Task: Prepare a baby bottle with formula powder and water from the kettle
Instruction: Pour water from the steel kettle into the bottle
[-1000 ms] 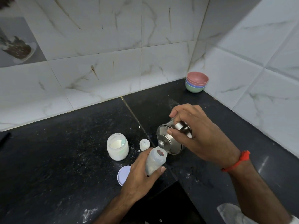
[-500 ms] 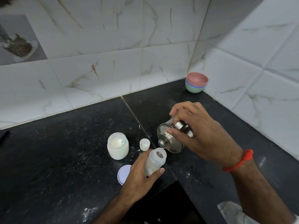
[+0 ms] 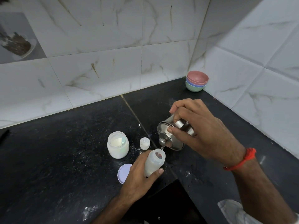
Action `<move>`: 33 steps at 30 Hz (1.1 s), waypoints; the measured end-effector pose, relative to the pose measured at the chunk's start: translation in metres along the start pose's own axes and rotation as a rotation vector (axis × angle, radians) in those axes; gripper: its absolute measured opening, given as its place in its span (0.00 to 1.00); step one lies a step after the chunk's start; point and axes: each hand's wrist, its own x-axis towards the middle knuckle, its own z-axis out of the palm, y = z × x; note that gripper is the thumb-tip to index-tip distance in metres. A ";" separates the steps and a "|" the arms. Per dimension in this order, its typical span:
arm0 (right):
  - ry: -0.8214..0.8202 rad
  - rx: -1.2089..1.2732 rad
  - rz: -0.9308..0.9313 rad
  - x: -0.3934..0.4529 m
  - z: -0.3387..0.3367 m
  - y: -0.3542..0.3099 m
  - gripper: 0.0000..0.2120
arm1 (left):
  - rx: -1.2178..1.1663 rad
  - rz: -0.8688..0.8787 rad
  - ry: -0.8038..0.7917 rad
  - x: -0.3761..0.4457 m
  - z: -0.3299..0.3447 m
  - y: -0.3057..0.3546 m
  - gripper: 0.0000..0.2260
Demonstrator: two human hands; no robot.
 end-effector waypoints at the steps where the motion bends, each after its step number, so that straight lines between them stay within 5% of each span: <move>1: 0.001 -0.005 -0.002 0.000 0.000 0.000 0.07 | -0.003 -0.002 -0.001 0.000 0.000 -0.001 0.24; 33: 0.003 -0.064 -0.012 0.002 -0.011 -0.004 0.12 | 0.015 -0.039 -0.014 0.005 0.005 -0.015 0.26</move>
